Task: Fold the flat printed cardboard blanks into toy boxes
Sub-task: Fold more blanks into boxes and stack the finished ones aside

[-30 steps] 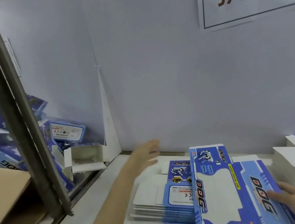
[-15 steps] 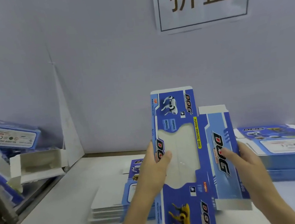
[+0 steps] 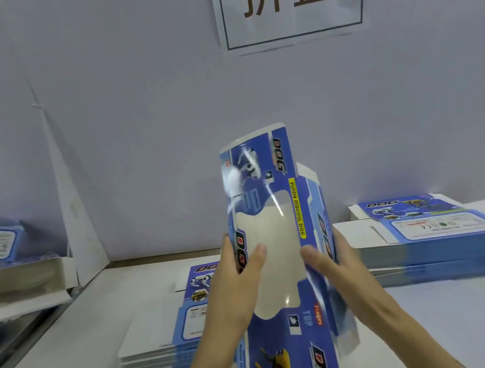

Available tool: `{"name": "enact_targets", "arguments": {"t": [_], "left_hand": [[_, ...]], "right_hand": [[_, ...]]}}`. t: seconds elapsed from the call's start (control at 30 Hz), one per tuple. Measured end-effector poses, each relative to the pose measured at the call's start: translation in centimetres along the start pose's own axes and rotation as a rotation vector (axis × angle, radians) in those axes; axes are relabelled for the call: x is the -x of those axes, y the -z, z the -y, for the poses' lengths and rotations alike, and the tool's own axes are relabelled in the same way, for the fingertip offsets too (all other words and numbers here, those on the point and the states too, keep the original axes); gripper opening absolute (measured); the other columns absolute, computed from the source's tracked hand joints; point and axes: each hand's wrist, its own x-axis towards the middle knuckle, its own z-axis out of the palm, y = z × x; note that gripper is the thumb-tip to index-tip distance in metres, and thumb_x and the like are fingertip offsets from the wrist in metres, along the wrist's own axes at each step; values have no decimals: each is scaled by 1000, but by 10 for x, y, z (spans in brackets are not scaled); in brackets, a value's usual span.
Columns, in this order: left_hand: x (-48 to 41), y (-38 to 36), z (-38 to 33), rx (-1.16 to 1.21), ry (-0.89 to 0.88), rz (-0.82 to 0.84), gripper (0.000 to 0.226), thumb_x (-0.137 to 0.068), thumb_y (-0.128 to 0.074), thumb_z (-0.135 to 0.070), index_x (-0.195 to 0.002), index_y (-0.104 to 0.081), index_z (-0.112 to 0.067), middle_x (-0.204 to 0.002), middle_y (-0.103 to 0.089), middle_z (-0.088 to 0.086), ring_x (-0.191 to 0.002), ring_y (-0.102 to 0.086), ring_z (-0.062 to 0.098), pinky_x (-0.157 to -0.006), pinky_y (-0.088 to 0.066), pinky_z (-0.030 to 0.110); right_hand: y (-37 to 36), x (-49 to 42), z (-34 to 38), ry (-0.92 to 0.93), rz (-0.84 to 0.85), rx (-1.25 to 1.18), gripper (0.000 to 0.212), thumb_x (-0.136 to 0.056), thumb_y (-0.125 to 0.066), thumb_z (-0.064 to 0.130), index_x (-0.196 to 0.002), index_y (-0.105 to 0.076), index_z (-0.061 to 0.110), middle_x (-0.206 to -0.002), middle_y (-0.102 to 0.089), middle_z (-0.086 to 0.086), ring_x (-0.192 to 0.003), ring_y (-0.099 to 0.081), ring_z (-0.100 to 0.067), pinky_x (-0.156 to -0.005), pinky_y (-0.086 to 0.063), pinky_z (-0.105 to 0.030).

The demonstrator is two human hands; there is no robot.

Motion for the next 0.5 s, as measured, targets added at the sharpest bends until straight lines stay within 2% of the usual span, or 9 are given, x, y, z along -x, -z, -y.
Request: {"name": "enact_targets", "arguments": {"t": [0.1,0.13,0.17,0.23,0.27,0.33,0.37,0.43,0.5], "left_hand": [[8,-5,-8,-74,-41,35,81,-81,-56,-57,-151,-19,-37,-132,-54,-11,-116,-57,11,-89,-55,30],[9,-2,-12,-87,-56,57,85,-77,-53,-60,-151,-18,-39,-135,-52,-14,-120,-54,10,-94,-52,31],[9,4,-17,-55,-72,96,82,-75,-52,-61,-149,-24,-38,-133,-55,-16,-119,-55,9,-94,-52,30],[7,20,-27,72,-65,191,69,-75,-55,-56,-140,-43,-36,-119,-66,-16,-106,-64,4,-78,-55,19],[7,28,-30,112,-38,236,68,-73,-59,-54,-137,-47,-34,-116,-69,-13,-100,-67,4,-72,-55,16],[8,37,-36,121,22,319,78,-69,-73,-57,-137,-45,-30,-115,-70,-3,-97,-70,13,-75,-58,26],[9,39,-38,130,39,347,86,-61,-78,-63,-134,-46,-29,-111,-71,0,-95,-71,18,-76,-59,31],[8,42,-43,153,56,354,105,-34,-83,-70,-124,-50,-26,-101,-73,4,-88,-72,23,-70,-59,32],[4,46,-45,130,57,280,115,-21,-82,-73,-121,-51,-24,-100,-74,6,-88,-72,25,-74,-59,38]], "right_hand": [[-3,3,-3,-35,66,69,85,-48,-74,60,-121,-53,21,-105,-71,-7,-89,-73,-23,-66,-59,-28],[0,3,-2,-31,71,69,81,-51,-74,58,-119,-56,17,-103,-73,-7,-88,-73,-24,-65,-58,-26],[5,3,1,-31,64,55,76,-53,-74,54,-117,-57,15,-99,-75,-4,-86,-73,-23,-63,-57,-24],[14,4,8,-37,61,12,69,-55,-73,53,-113,-61,16,-98,-75,-2,-88,-73,-23,-64,-57,-23],[18,5,12,-34,85,-12,65,-55,-72,54,-109,-65,18,-99,-75,-4,-90,-72,-24,-66,-57,-24],[19,7,19,-8,148,-50,48,-58,-70,53,-96,-73,23,-100,-74,-6,-92,-72,-26,-66,-57,-25],[17,9,21,-1,171,-66,42,-60,-70,51,-94,-74,25,-100,-74,-6,-92,-72,-26,-67,-56,-25],[11,11,24,-11,192,-105,45,-61,-71,49,-96,-73,21,-102,-73,-9,-94,-71,-28,-69,-57,-27],[6,13,25,-27,192,-134,54,-59,-72,47,-102,-69,15,-103,-73,-12,-93,-71,-30,-69,-58,-28]]}}
